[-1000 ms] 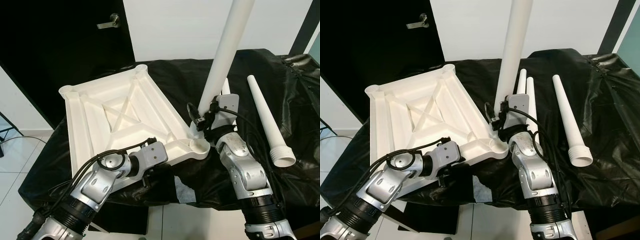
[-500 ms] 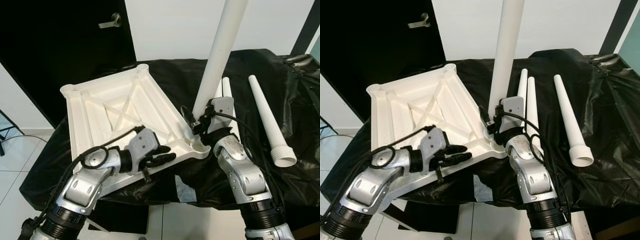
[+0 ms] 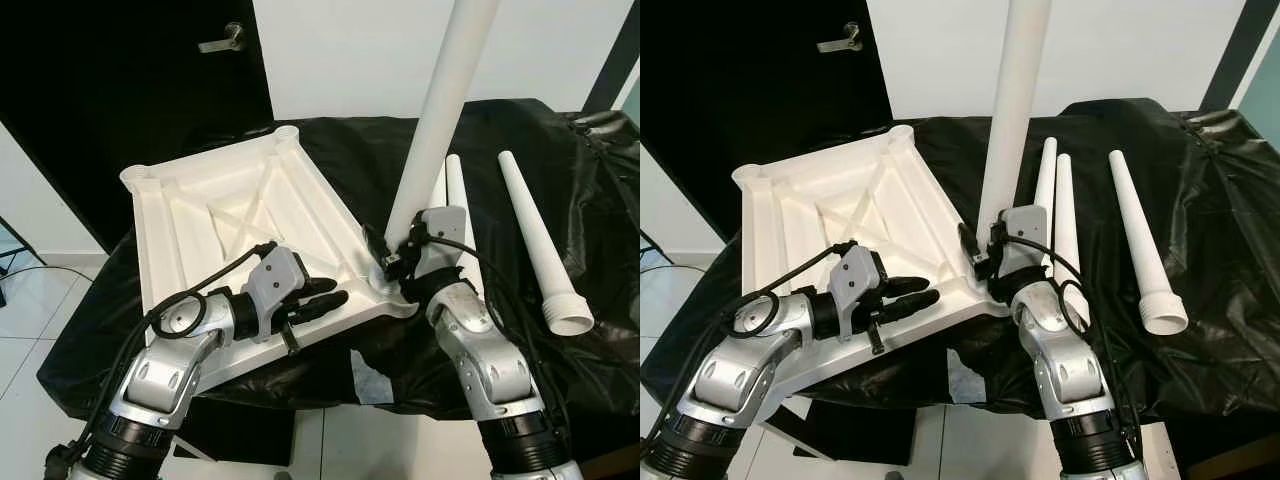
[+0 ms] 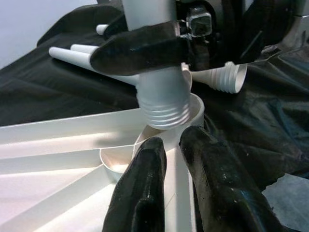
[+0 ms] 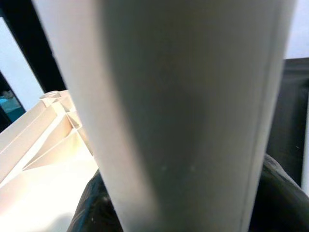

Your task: Building children table

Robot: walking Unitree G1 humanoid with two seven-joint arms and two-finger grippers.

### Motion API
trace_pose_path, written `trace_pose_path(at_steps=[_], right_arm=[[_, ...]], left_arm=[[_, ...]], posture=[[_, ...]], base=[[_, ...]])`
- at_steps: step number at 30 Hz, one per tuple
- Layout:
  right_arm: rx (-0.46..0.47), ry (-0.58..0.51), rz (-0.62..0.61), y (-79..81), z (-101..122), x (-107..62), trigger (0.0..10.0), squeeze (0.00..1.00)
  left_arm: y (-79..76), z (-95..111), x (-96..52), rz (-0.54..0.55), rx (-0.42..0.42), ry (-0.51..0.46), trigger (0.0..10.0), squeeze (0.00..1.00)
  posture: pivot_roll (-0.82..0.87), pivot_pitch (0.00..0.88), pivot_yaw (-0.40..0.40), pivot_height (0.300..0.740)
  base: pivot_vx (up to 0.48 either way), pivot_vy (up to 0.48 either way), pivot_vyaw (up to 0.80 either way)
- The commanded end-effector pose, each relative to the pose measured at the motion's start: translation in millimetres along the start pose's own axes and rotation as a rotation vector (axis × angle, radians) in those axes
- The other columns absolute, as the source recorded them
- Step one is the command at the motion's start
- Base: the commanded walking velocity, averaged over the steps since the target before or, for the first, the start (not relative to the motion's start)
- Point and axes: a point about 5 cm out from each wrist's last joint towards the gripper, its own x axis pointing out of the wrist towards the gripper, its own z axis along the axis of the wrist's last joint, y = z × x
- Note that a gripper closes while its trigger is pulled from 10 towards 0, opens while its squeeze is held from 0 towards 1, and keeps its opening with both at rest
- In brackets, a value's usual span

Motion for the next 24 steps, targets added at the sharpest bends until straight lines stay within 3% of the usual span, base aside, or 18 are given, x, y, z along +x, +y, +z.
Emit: trace_pose_path(at_steps=[1,7,11,17,24], right_arm=[[0.013,-0.002,-0.003,5.0,1.4,-1.9,10.0,0.00],[0.027,0.048,-0.064,-0.1,-12.0,-9.1,10.0,0.00],[0.090,0.133,-0.174,-15.7,-32.1,-13.2,10.0,0.00],[0.139,0.147,-0.236,-30.7,-33.3,-7.3,10.0,0.00],[0.133,0.164,-0.209,-27.3,-35.4,-8.2,10.0,0.00]], left_arm=[[11.2,-2.5,-2.4,0.175,0.000,0.013,10.0,0.00],[11.3,-2.8,-2.4,0.177,-0.002,0.013,10.0,0.00],[12.1,-3.9,-1.2,0.184,0.003,0.017,10.0,0.00],[12.5,-3.6,-0.6,0.177,0.015,0.020,10.0,0.00],[12.5,-3.8,-1.0,0.187,0.017,0.019,10.0,0.00]], posture=[[-0.03,0.000,0.044,0.740],[-0.03,0.000,0.047,0.740],[-0.03,0.000,0.052,0.740],[-0.03,0.000,0.051,0.740],[-0.03,0.000,0.044,0.740]], base=[[0.000,0.000,0.00],[0.000,0.000,0.00],[0.000,0.000,0.00],[0.000,0.000,0.00],[0.000,0.000,0.00]])
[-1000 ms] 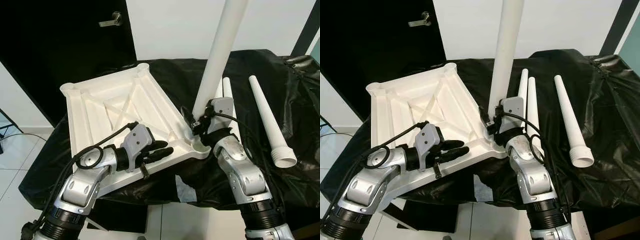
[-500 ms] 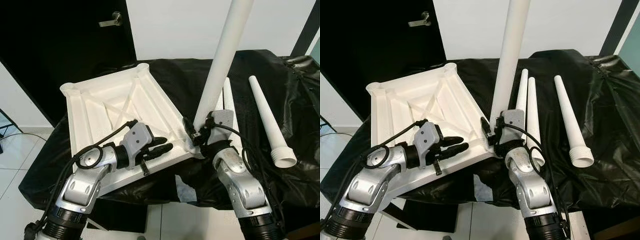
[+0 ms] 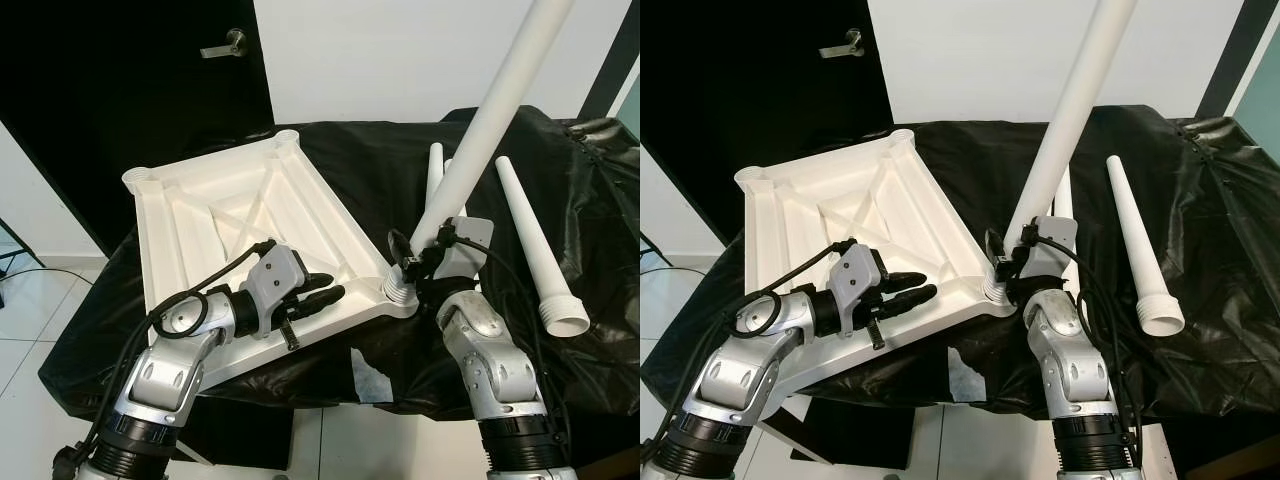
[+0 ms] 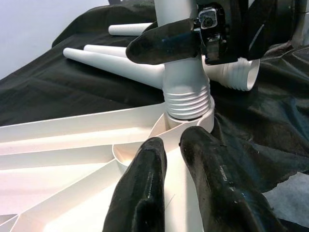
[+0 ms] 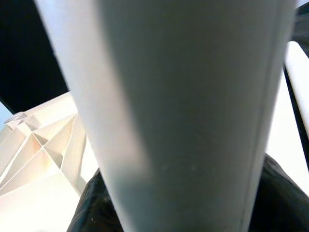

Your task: Building children table

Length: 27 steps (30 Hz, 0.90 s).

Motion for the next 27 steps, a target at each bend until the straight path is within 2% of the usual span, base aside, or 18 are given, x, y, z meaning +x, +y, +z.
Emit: trace_pose_path(at_steps=[1,4,8,14,18,23,27], right_arm=[[-0.039,0.107,0.029,2.7,-22.0,-4.9,10.0,0.00],[-0.048,0.110,0.038,3.7,-22.8,-5.4,10.0,0.00],[-0.137,0.119,0.118,11.2,-27.5,-7.1,10.0,0.00],[-0.208,0.142,0.186,14.0,-35.2,-10.8,10.0,0.00],[-0.215,0.148,0.195,13.5,-37.5,-12.0,10.0,0.00],[-0.239,0.140,0.313,15.4,-45.8,-19.2,10.0,0.00],[-0.256,0.144,0.335,13.9,-48.1,-20.8,10.0,0.00]], left_arm=[[9.1,-1.6,-2.3,0.152,0.005,0.009,10.0,0.00],[8.9,-1.9,-2.4,0.152,0.005,0.009,10.0,0.00],[10.4,-2.4,-3.2,0.160,0.007,0.014,10.0,0.00],[12.7,-3.4,-5.2,0.172,0.011,0.023,10.0,0.00],[12.5,-3.5,-5.3,0.173,0.013,0.023,10.0,0.00],[12.6,-3.4,-6.3,0.172,0.016,0.026,10.0,0.00],[13.0,-3.2,-6.7,0.173,0.018,0.027,10.0,0.00]], posture=[[-0.03,0.000,0.043,0.740],[-0.03,0.000,0.043,0.740],[-0.02,0.000,0.040,0.740],[-0.02,0.000,0.039,0.740],[-0.02,0.000,0.040,0.740],[-0.02,0.000,0.044,0.740],[-0.02,0.000,0.043,0.740]], base=[[0.000,0.000,0.00],[0.000,0.000,0.00],[0.000,0.000,0.00],[0.000,0.000,0.00],[0.000,0.000,0.00],[0.000,0.000,0.00],[0.000,0.000,0.00]])
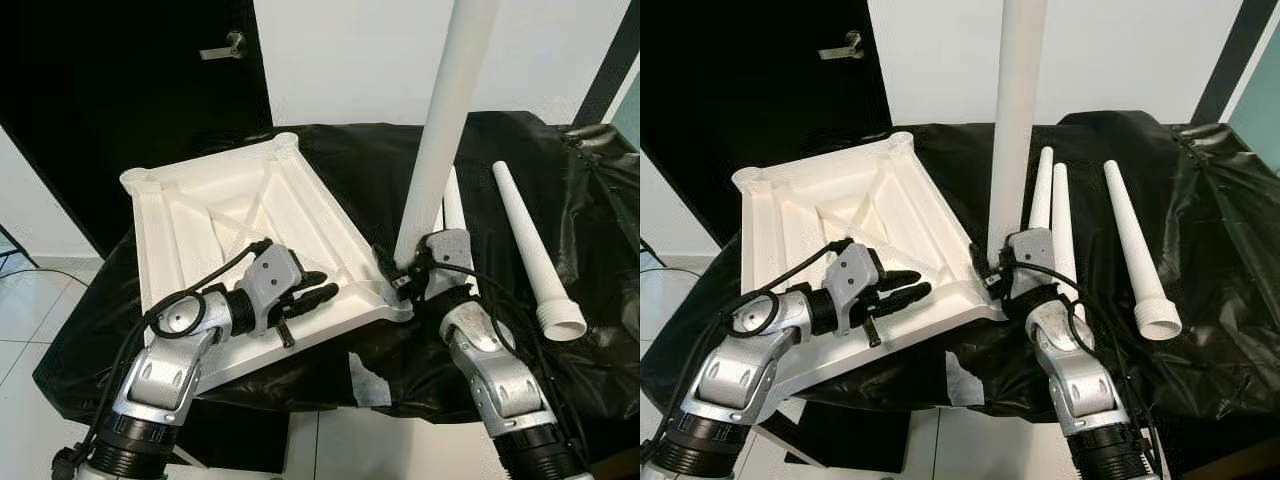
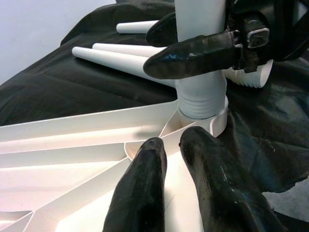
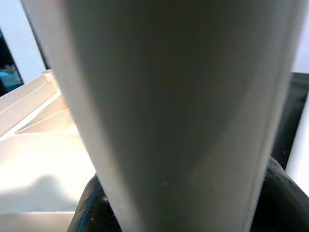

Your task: Building children table

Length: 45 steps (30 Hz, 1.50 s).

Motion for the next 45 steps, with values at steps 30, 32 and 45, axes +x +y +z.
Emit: trace_pose_path(at_steps=[30,32,45], right_arm=[[0.234,0.157,-0.003,-0.9,-33.9,3.1,10.0,0.00],[0.000,0.162,0.143,12.7,-35.3,0.3,10.0,0.00],[-0.066,0.154,0.241,16.4,-38.2,-2.0,10.0,0.00]], left_arm=[[15.5,1.8,-5.0,0.167,0.024,0.006,10.0,0.00],[16.9,2.3,-4.2,0.169,0.028,0.004,10.0,0.00],[18.7,3.2,-4.8,0.177,0.032,0.001,10.0,0.00]], posture=[[-0.01,0.000,0.051,0.740],[-0.01,0.000,0.052,0.740],[-0.01,0.000,0.045,0.740]], base=[[0.000,0.000,0.00],[0.000,0.000,0.00],[0.000,0.000,0.00]])
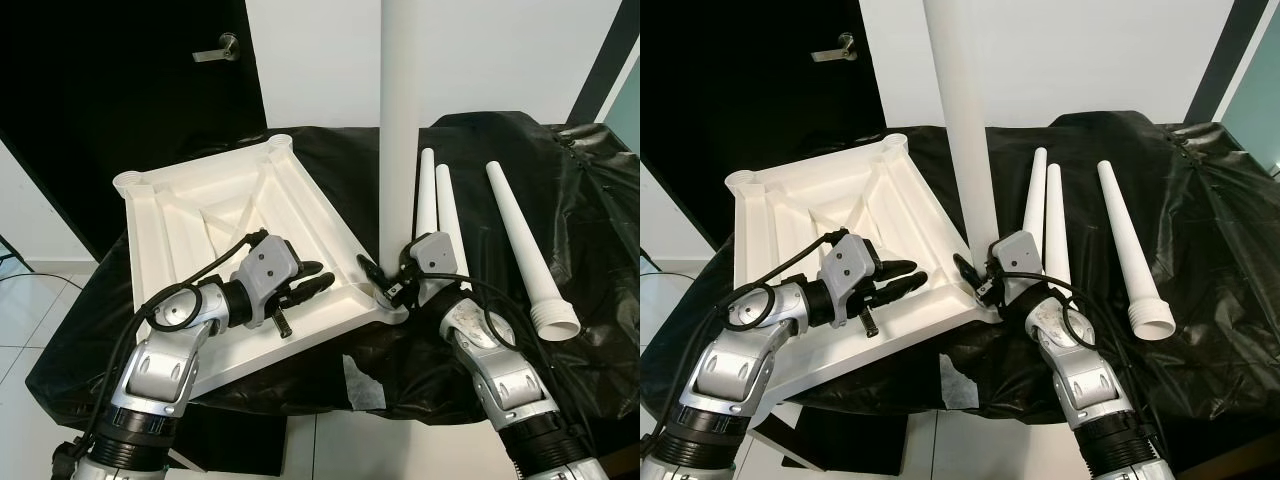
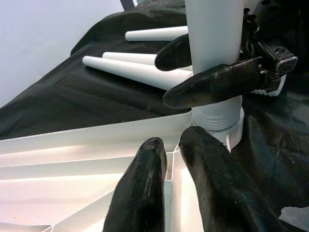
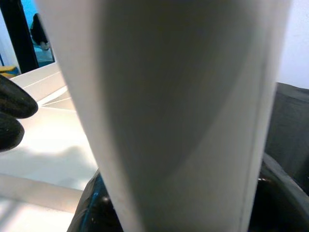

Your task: Building children table

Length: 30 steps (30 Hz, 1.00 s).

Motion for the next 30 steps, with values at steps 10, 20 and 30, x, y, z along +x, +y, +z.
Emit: trace_pose_path(at_steps=[10,20,30], right_arm=[[0.242,0.122,0.051,16.7,-31.9,-5.6,10.0,0.00],[0.290,0.138,0.060,14.0,-32.7,-4.6,10.0,0.00],[0.306,0.157,0.086,16.5,-36.2,-5.1,10.0,0.00]], left_arm=[[10.2,-1.8,-3.0,0.148,0.002,0.008,10.0,0.00],[9.9,-1.6,-3.1,0.146,0.004,0.007,10.0,0.00],[8.8,-1.2,-2.7,0.147,0.005,0.005,10.0,0.00]], posture=[[-0.01,0.000,0.042,0.740],[-0.01,0.000,0.041,0.740],[0.00,0.000,0.032,0.740]], base=[[0.000,0.000,0.00],[0.000,0.000,0.00],[0.000,0.000,0.00]])
